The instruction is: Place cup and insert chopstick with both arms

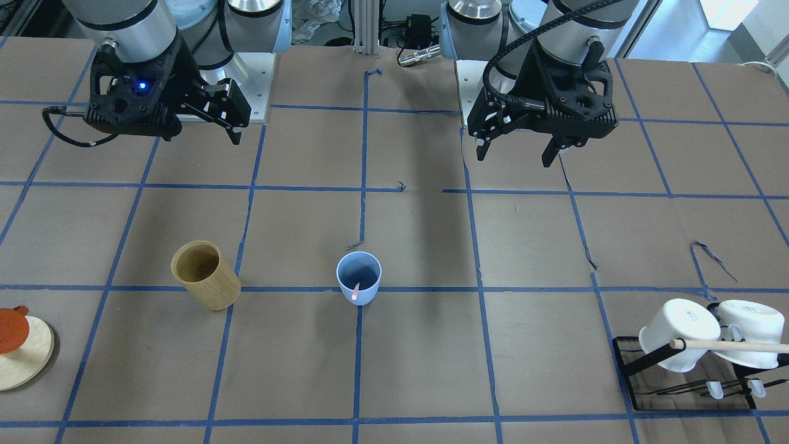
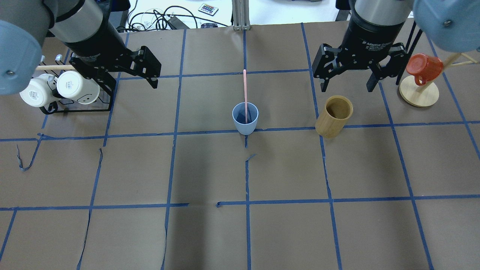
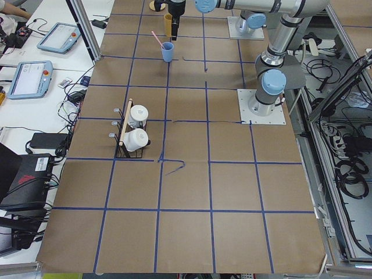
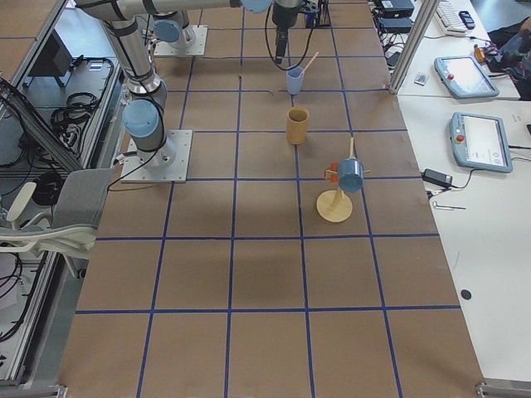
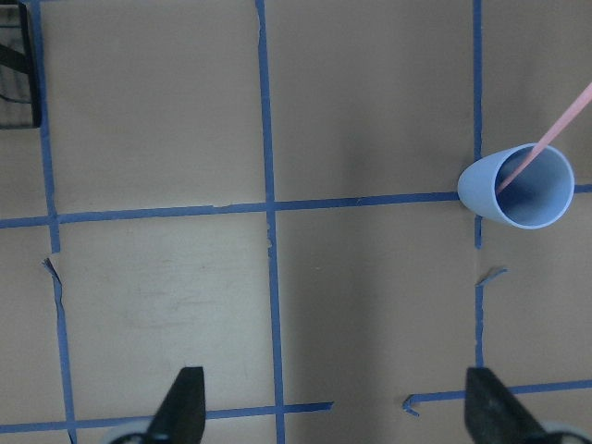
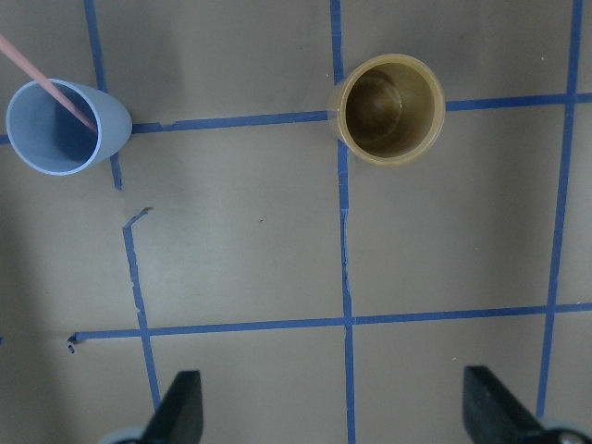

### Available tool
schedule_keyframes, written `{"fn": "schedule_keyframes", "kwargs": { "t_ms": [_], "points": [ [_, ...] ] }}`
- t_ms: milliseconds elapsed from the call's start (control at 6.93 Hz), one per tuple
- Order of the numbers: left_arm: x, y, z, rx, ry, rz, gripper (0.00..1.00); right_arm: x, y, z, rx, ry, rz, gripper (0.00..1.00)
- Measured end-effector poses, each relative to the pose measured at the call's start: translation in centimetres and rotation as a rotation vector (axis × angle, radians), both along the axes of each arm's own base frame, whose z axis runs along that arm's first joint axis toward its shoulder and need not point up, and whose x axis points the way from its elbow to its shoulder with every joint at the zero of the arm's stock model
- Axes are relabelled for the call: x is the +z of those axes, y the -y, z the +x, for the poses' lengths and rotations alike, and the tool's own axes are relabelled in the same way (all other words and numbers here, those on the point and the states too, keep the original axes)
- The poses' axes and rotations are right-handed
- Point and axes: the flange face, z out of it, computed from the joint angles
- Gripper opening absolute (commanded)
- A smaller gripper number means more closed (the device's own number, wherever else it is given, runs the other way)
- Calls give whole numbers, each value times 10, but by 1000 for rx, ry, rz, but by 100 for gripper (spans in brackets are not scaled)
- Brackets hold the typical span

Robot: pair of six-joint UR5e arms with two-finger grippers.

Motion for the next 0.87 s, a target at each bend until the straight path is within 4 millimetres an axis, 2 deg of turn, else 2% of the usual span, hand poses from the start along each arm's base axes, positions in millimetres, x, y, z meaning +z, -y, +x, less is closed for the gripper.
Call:
{"fn": "schedule_keyframes", "kwargs": {
  "t_ms": [577, 866],
  "points": [
    [-26, 19, -30, 41, -9, -38, 100, -11, -5, -10, 138, 15, 27, 100],
    [-20, 20, -28, -5, 84, -74, 100, -10, -9, -12, 147, 12, 28, 100]
  ]
}}
